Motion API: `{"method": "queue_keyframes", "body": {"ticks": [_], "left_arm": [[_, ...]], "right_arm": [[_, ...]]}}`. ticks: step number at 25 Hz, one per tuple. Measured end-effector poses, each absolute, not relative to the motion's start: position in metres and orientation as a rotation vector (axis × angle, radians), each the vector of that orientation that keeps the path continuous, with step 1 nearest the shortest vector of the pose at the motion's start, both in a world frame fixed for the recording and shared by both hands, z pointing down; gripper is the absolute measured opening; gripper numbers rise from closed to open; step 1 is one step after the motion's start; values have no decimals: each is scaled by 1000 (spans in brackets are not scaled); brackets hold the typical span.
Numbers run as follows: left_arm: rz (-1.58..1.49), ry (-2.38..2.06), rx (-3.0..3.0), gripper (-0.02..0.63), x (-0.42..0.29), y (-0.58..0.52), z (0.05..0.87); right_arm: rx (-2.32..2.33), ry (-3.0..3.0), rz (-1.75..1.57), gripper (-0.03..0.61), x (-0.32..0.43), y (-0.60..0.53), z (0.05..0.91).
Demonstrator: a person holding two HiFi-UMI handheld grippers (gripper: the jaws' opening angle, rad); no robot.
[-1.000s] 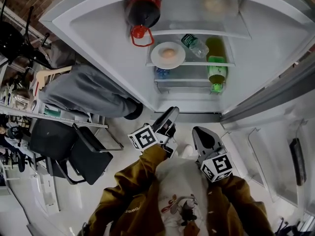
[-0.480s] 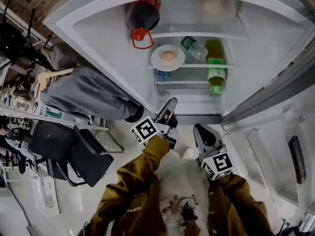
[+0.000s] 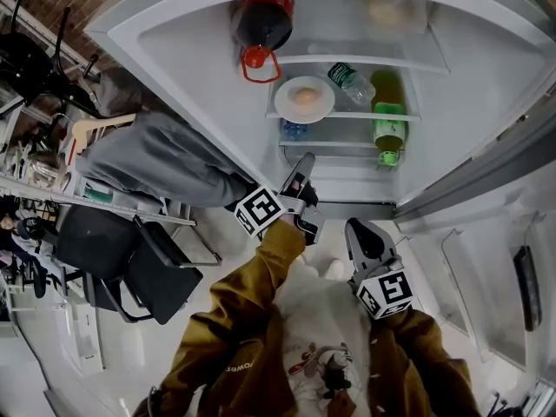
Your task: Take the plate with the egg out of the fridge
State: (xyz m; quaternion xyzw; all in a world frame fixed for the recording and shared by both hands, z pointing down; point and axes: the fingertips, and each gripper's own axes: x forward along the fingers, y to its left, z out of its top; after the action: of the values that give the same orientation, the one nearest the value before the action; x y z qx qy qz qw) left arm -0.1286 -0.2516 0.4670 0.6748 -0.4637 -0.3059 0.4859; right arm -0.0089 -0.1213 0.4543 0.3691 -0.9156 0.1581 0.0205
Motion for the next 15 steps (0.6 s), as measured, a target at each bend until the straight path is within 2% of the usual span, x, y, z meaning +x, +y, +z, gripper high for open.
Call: {"method": "queue_keyframes", "body": {"ticks": [15], "left_arm": [[-803, -1158, 1520, 166, -137, -285, 477]], "right_arm": [[1149, -2835, 487, 6, -10, -120, 454]]}}
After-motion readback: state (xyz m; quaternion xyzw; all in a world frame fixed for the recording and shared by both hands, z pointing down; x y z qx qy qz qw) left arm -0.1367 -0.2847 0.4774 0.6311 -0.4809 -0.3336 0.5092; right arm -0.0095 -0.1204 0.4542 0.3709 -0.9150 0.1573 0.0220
